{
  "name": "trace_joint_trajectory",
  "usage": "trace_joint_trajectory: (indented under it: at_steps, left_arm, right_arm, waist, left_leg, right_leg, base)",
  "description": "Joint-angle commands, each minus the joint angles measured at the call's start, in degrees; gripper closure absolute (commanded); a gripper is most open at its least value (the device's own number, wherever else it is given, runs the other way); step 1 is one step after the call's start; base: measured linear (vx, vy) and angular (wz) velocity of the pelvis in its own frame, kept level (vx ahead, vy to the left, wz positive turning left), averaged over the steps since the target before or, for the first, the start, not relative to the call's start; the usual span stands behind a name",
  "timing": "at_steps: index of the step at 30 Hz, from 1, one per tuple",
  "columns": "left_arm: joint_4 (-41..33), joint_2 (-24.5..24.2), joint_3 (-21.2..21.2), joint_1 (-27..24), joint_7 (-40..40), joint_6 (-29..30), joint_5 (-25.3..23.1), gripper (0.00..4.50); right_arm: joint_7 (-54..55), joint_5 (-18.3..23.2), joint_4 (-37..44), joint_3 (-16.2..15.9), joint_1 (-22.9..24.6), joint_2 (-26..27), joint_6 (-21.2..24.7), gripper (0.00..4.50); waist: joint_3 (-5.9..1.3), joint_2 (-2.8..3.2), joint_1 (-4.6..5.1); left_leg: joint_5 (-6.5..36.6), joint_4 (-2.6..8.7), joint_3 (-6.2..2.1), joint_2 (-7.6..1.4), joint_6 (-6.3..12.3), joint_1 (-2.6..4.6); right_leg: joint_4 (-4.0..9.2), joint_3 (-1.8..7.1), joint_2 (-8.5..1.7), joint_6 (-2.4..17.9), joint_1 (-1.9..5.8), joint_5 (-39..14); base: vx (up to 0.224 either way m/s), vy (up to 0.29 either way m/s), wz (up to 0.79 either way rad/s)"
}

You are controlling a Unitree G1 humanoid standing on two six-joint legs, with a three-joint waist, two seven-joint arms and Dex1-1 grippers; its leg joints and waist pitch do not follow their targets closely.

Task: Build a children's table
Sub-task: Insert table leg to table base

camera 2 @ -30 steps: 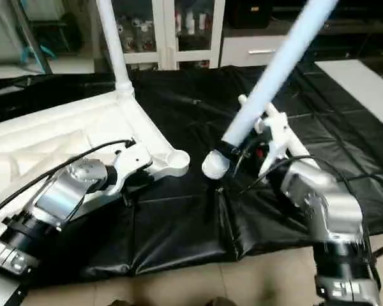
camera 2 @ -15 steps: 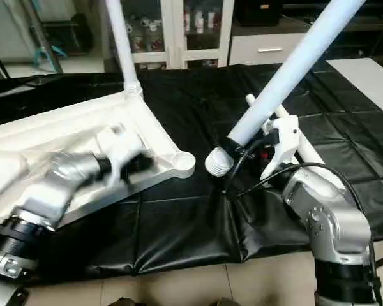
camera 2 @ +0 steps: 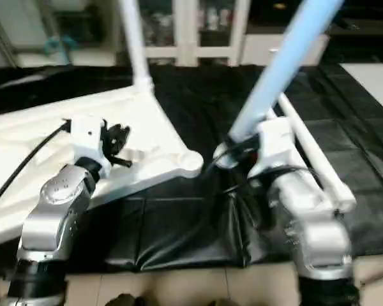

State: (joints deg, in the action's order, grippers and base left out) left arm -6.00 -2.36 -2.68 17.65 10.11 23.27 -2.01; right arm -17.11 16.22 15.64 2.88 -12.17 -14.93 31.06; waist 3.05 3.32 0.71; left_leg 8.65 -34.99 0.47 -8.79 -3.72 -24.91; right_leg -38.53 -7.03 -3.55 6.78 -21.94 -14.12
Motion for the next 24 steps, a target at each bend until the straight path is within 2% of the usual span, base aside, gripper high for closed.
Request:
trace_joint_trajectory:
  at_steps: [1, 2, 3, 4, 5, 6, 7, 8, 9, 10, 11, 12, 13, 14, 15, 16, 17, 18, 19, 20, 21, 22, 23, 24]
  left_arm:
    - [-1.4, 1.1, 1.4, -0.9, -2.0, -0.3, -0.9, 3.51]
    - [-1.5, 1.2, 1.8, -1.2, -2.5, 0.0, -1.4, 3.51]
    - [-1.5, 1.7, 2.5, -1.6, -3.4, 1.1, -2.5, 3.51]
    - [-1.5, 1.8, 2.6, -1.8, -3.5, 1.1, -2.6, 3.51]
    - [-1.8, 2.3, 2.7, -2.5, -3.6, 1.1, -2.3, 3.51]
    - [-1.9, 2.4, 3.0, -2.9, -3.7, 1.1, -2.5, 3.51]
    - [-2.1, 2.5, 3.3, -3.2, -4.0, 1.2, -2.9, 3.51]
    - [-2.2, 2.9, 3.3, -3.7, -3.6, 1.7, -2.1, 3.51]
    - [-2.4, 3.0, 3.3, -4.2, -3.3, 1.9, -1.5, 3.51]
    - [-2.6, 2.7, 3.7, -4.6, -3.4, 2.3, -1.9, 3.51]
    - [-3.1, 2.5, 3.3, -5.2, -3.3, 3.4, -1.2, 3.51]
    - [-3.5, 2.4, 3.0, -5.6, -3.3, 4.1, -0.8, 3.51]
    - [-3.4, 1.9, 2.7, -6.0, -3.5, 4.1, -1.2, 3.51]
    - [-3.5, 1.4, 2.3, -6.6, -3.5, 3.6, -1.3, 3.51]
    - [-4.3, 1.4, 2.2, -7.0, -3.5, 3.7, -1.4, 3.51]
    - [-4.9, 1.4, 2.0, -7.3, -3.6, 3.6, -1.4, 3.51]
    - [-5.3, 1.3, 1.9, -7.7, -3.8, 3.4, -1.7, 3.51]
    - [-5.4, 1.3, 1.9, -7.7, -3.8, 3.4, -1.7, 3.51]
    - [-6.4, 1.5, 2.0, -8.5, -4.0, 3.2, -1.6, 3.51]
    - [-7.6, 2.0, 2.3, -9.2, -4.7, 3.6, -1.7, 3.51]
    - [-8.1, 2.2, 2.5, -9.9, -4.9, 3.7, -1.6, 3.51]
    - [-8.2, 2.2, 2.6, -10.0, -4.9, 3.7, -1.6, 3.51]
    - [-9.3, 2.5, 2.9, -11.5, -5.1, 4.1, -1.3, 3.51]
    - [-9.5, 2.6, 2.9, -11.7, -5.2, 4.1, -1.2, 3.51]
  right_arm:
    - [1.3, 0.4, 0.3, 1.7, -0.2, 0.5, -0.3, 2.67]
    - [1.4, 0.1, 0.2, 1.6, -0.1, 0.7, -0.5, 2.67]
    - [2.2, -0.7, -0.2, 1.6, -0.1, 1.2, -1.0, 2.67]
    - [2.6, -0.8, -0.3, 1.7, -0.1, 1.5, -1.1, 2.67]
    - [3.4, -0.9, -0.2, 1.8, -0.1, 1.9, -0.8, 2.67]
    - [3.9, -0.6, -0.1, 2.1, 0.0, 2.2, -0.3, 2.67]
    - [4.2, -0.3, -0.1, 2.3, 0.1, 2.4, 0.2, 2.67]
    - [4.2, -0.8, 0.0, 2.0, 0.6, 2.0, 0.4, 2.67]
    - [4.2, -1.4, 0.2, 1.5, 1.1, 1.6, 0.4, 2.67]
    - [4.0, -1.8, 0.5, 1.0, 1.8, 1.2, 0.2, 2.67]
    - [3.8, -2.2, 1.1, 0.5, 2.7, 1.0, 0.2, 2.67]
    - [3.7, -2.3, 1.5, 0.2, 3.2, 1.1, 0.2, 2.67]
    - [3.4, -2.0, 1.6, 0.1, 3.6, 1.2, 0.4, 2.67]
    - [3.5, -1.9, 1.9, -0.1, 4.1, 1.5, 0.5, 2.67]
    - [3.2, -1.6, 2.4, -0.2, 4.3, 1.3, 1.1, 2.67]
    - [2.8, -1.1, 2.8, -0.3, 4.3, 1.3, 1.6, 2.67]
    - [2.5, -0.7, 3.0, -0.5, 4.3, 1.3, 2.2, 2.67]
    - [2.4, -0.6, 3.0, -0.6, 4.3, 1.3, 2.2, 2.67]
    - [1.7, -0.2, 2.6, -1.3, 4.0, 1.3, 2.5, 2.67]
    - [0.5, -0.5, 1.7, -2.6, 3.5, 0.4, 2.2, 2.67]
    - [-0.2, -0.5, 1.2, -3.0, 3.2, 0.1, 1.9, 2.67]
    - [-0.3, -0.5, 1.1, -3.1, 3.1, 0.0, 1.8, 2.67]
    - [-1.5, -0.7, 0.6, -3.7, 2.7, -0.5, 1.0, 2.67]
    - [-1.7, -0.7, 0.5, -3.7, 2.6, -0.6, 0.8, 2.67]
  waist:
    - [-2.80, 0.08, 0.24]
    - [-2.73, -0.47, -0.04]
    - [-3.16, -3.07, -1.31]
    - [-3.16, -3.07, -1.31]
    - [-3.34, -4.82, -2.52]
    - [-1.48, -4.77, -3.20]
    - [-1.96, -4.09, -3.94]
    - [-2.03, -3.47, -4.17]
    - [-3.94, -1.58, -5.36]
    - [-4.95, -0.52, -4.49]
    - [-4.78, -1.05, -3.56]
    - [-4.55, -1.27, -3.66]
    - [-3.69, -3.16, -4.74]
    - [-3.00, -3.52, -5.66]
    - [-3.05, -4.20, -5.82]
    - [-2.76, -4.07, -6.22]
    - [-2.98, -4.26, -5.97]
    - [-3.13, -3.66, -5.77]
    - [-3.38, -4.20, -5.47]
    - [-2.82, -3.70, -5.21]
    - [-2.39, -3.38, -5.00]
    - [-1.63, -3.45, -4.29]
    - [-1.14, -3.07, -3.28]
    - [-0.79, -3.07, -2.71]
  left_leg:
    - [29.7, 10.38, -7.50, -4.79, 8.61, 2.56]
    - [30.9, 10.15, -7.11, -3.14, 7.74, 1.79]
    - [26.5, 0.85, -1.77, 3.43, 3.40, -0.09]
    - [26.5, 0.85, -1.77, 3.43, 3.40, -0.09]
    - [15.4, -12.86, 6.52, 4.00, 6.39, -0.20]
    - [16.4, -11.40, 7.67, 3.44, 7.81, -0.94]
    - [14.9, -8.38, 7.43, 2.56, 7.85, 0.58]
    - [14.8, -6.17, 7.26, 2.40, 8.81, 1.71]
    - [11.2, -1.02, 6.08, -0.46, 10.60, 4.31]
    - [3.9, 1.60, 1.58, -8.78, 15.79, 8.21]
    - [-1.4, 2.08, 0.21, -12.53, 20.55, 7.89]
    - [-1.4, 1.64, 0.67, -11.53, 20.75, 6.91]
    - [4.6, -0.88, 5.02, -3.79, 15.34, 4.13]
    - [7.6, -2.08, 6.81, 0.47, 10.75, 3.02]
    - [6.6, -1.55, 6.99, 0.57, 9.87, 2.60]
    - [5.9, -0.10, 6.83, 0.16, 9.05, 2.83]
    - [5.9, 1.13, 6.20, -1.41, 8.88, 3.60]
    - [6.0, 1.67, 5.62, -2.66, 8.87, 4.18]
    - [8.5, 2.58, 5.09, -4.94, 9.56, 5.44]
    - [14.6, 3.62, 5.05, -6.34, 7.81, 6.57]
    - [18.9, 4.17, 5.10, -6.84, 6.53, 7.39]
    - [27.4, 5.32, 4.86, -7.64, 4.58, 8.73]
    - [36.6, 6.72, 4.07, -8.90, 2.90, 9.96]
    - [41.6, 7.91, 3.62, -9.77, 2.13, 10.49]
  right_leg:
    - [-0.55, 2.75, -0.34, 8.7, 0.34, -9.0]
    - [0.85, 3.18, -0.75, 11.5, 0.86, -9.2]
    - [9.37, 3.11, -5.14, 20.5, 2.11, -21.8]
    - [9.37, 3.11, -5.14, 20.5, 2.11, -21.8]
    - [12.94, 1.80, -8.23, 17.7, 1.95, -30.1]
    - [11.47, 7.03, -6.42, 10.6, 2.40, -29.6]
    - [11.59, 6.87, -7.54, 2.7, 3.51, -31.1]
    - [12.01, 6.93, -7.08, -1.6, 3.51, -31.3]
    - [11.38, 7.10, -5.43, -7.4, 4.33, -21.9]
    - [7.46, 4.76, -4.05, -11.4, 0.94, -7.1]
    - [4.32, 6.07, -7.32, -9.8, -0.20, 0.5]
    - [4.17, 7.25, -8.61, -8.5, -0.13, 2.1]
    - [7.97, 8.84, -8.20, -9.5, 1.31, -2.1]
    - [9.81, 8.94, -7.00, -14.4, 3.12, -18.4]
    - [10.36, 8.25, -6.08, -17.0, 3.52, -23.9]
    - [10.88, 6.78, -4.09, -20.3, 2.93, -26.4]
    - [10.71, 5.23, -3.19, -20.8, 2.55, -23.2]
    - [10.66, 4.68, -3.26, -19.8, 2.34, -21.2]
    - [10.66, 4.33, -4.18, -16.9, 2.23, -19.2]
    - [10.67, 4.02, -5.11, -12.8, 2.32, -21.8]
    - [11.16, 3.87, -5.39, -11.0, 2.30, -24.6]
    - [11.63, 3.03, -5.47, -8.1, 2.75, -28.5]
    - [10.69, 2.05, -4.90, -6.2, 3.25, -28.3]
    - [9.23, 1.59, -4.43, -5.4, 3.25, -26.5]
  base:
    - [-0.019, -0.241, 0.74]
    - [-0.019, -0.241, 0.74]
    - [-0.052, -0.256, 0.68]
    - [-0.067, -0.249, 0.55]
    - [-0.067, -0.249, 0.55]
    - [-0.050, -0.227, 0.23]
    - [-0.048, -0.188, 0.13]
    - [-0.048, -0.188, 0.13]
    - [-0.054, -0.174, 0.35]
    - [-0.035, -0.137, 0.27]
    - [-0.035, -0.137, 0.27]
    - [-0.016, -0.131, 0.13]
    - [-0.027, -0.135, 0.17]
    - [-0.027, -0.135, 0.17]
    - [-0.030, -0.092, 0.08]
    - [0.000, 0.000, 0.00]
    - [-0.036, -0.053, 0.00]
    - [0.000, 0.000, 0.00]
    - [0.000, 0.000, 0.00]
    - [0.000, 0.000, 0.00]
    - [0.000, 0.000, 0.00]
    - [0.000, 0.000, 0.00]
    - [0.000, 0.000, 0.00]
    - [0.024, 0.058, -0.06]
